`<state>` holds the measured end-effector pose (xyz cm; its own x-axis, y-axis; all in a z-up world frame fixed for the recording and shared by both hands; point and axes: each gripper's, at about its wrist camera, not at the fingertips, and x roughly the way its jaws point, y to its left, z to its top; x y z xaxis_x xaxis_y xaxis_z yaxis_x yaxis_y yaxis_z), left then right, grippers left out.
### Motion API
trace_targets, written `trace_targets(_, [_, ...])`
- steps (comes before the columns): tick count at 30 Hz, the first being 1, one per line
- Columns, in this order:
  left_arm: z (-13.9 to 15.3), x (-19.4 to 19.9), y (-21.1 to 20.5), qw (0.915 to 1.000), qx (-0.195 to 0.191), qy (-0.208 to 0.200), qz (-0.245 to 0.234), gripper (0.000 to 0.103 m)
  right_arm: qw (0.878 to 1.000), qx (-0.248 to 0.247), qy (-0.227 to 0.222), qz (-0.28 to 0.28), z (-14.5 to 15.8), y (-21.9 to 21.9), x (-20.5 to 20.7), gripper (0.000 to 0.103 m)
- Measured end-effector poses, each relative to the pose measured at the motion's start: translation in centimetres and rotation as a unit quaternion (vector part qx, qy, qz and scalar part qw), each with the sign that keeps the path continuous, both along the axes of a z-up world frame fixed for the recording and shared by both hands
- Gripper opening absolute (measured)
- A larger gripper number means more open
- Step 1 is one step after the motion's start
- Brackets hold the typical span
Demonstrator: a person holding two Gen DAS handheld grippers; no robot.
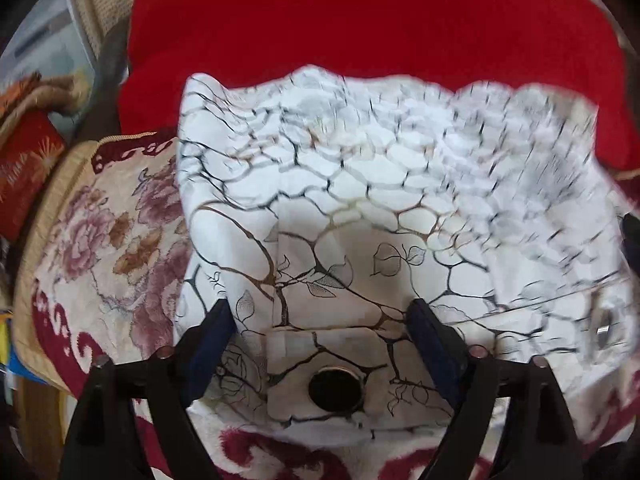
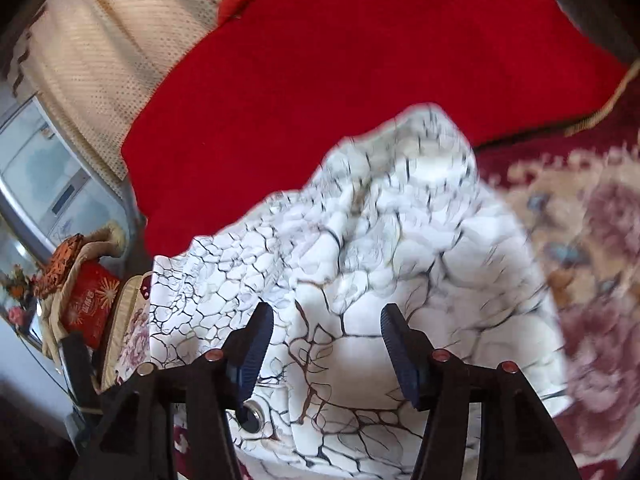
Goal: Fold large clothes
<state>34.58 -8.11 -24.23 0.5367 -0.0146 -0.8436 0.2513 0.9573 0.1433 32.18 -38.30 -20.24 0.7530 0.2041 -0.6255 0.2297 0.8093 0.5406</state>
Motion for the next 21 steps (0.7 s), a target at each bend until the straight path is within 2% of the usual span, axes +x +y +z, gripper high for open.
trace_targets(1, [-0.6, 0.0, -0.2, 0.9999, 0.009, -0.005, 0.006, 0.097, 1.000, 0.011, 0.028, -0.002, -1.7, -0.1, 0.8, 0.060])
trace_targets(2, [-0.7, -0.1, -0.1, 0.9999, 0.006, -0.009, 0.011, 0.099, 0.999, 0.022, 0.038, -0.003, -3.1, -0.4, 1.1, 0.060])
trace_targets(4, [-0.9, -0.2, 0.3, 0.9997, -0.008, -0.013, 0.018, 0.101, 1.000, 0.025, 0.001, -0.001, -3.6, -0.6, 0.2, 0.060])
trace_targets(7, [-1.4, -0.1, 1.1, 0.9995, -0.021, -0.012, 0.022, 0.103, 1.000, -0.004, 0.004, 0.026, -3.1, -0.2, 0.0, 0.060])
trace_targets(10, [-1.2, -0.3, 1.0, 0.9995, -0.009, -0.023, 0.021, 0.103, 1.000, 0.006, 0.013, 0.025, -2.2, -0.4, 0.2, 0.059])
trace_targets(12, [-1.4, -0.4, 0.9, 0.9994, -0.005, -0.029, 0.020, 0.103, 1.000, 0.007, -0.011, 0.025, -0.7, -0.8, 0.6, 0.059])
trace_targets(15, [-1.3, -0.6, 0.6, 0.9992, 0.001, -0.036, 0.018, 0.103, 0.998, -0.032, -0.050, 0.008, 1.7, -1.9, 1.4, 0.062])
trace_targets(16, [-1.3, -0.6, 0.6, 0.9991, 0.003, -0.039, 0.016, 0.103, 0.998, -0.032, -0.048, 0.006, 1.7, -2.4, 2.0, 0.068])
trace_targets(17, [-1.4, -0.7, 0.5, 0.9990, 0.005, -0.041, 0.016, 0.103, 0.999, -0.023, -0.035, 0.007, 1.2, -3.1, 2.9, 0.074])
trace_targets(20, [-1.5, -1.0, 0.3, 0.9985, 0.007, -0.053, 0.013, 0.103, 0.998, 0.047, 0.046, 0.012, -3.2, -5.2, 6.2, 0.075])
trace_targets(21, [-1.6, -1.0, 0.3, 0.9983, 0.009, -0.056, 0.013, 0.103, 0.996, 0.066, 0.054, 0.015, -4.3, -5.7, 6.8, 0.075])
